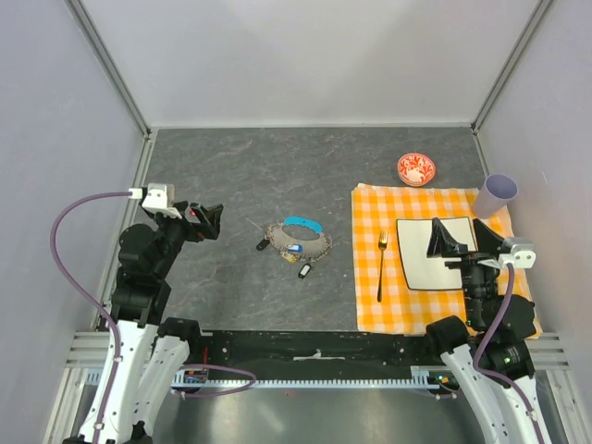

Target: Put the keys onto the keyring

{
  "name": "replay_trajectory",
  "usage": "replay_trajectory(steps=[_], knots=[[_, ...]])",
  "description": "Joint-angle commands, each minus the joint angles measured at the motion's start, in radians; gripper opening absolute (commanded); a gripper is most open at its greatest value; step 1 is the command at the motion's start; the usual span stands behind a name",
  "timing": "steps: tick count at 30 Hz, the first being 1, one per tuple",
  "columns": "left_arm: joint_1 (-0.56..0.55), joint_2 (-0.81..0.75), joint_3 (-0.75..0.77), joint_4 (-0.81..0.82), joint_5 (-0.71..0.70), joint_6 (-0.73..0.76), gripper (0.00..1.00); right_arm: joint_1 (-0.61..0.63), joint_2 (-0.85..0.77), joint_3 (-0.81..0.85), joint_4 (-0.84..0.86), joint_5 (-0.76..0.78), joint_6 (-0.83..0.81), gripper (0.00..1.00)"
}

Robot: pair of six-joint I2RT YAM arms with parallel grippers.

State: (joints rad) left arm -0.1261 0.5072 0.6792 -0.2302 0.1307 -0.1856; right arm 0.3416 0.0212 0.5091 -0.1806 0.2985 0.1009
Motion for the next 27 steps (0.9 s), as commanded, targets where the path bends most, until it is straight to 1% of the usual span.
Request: replay_trajectory(steps=[1,7,11,16,20,24,27], knots=[[0.011,0.005,0.008,0.017,-0.02,-0.017,1.0,0.005,-0.017,0.009,0.023,-0.002,0.005,0.98],[0.011,0.042,0.006,0.009,-0.1,0.001,0.99,0.025,-0.017,0.012,0.004,-0.013,0.02,0.98],[0.009,0.126,0.028,-0.026,-0.152,0.011,0.99,0.042,-0.015,0.011,-0.003,0.001,0.02,0.98],[0.011,0.289,0.068,-0.096,-0.23,-0.008,0.99,0.083,-0.017,0.008,-0.008,0.008,0.02,0.98],[0.022,0.375,0.076,-0.115,-0.249,-0.023,0.99,0.128,-0.017,0.008,-0.013,0.025,0.019,0.98],[0.065,0.462,0.08,-0.127,-0.255,-0.026,0.96,0.161,-0.017,0.009,-0.019,0.027,0.019,0.98],[0.089,0.542,0.097,-0.142,-0.256,-0.012,0.92,0.186,-0.017,0.014,-0.028,0.033,0.019,0.98]])
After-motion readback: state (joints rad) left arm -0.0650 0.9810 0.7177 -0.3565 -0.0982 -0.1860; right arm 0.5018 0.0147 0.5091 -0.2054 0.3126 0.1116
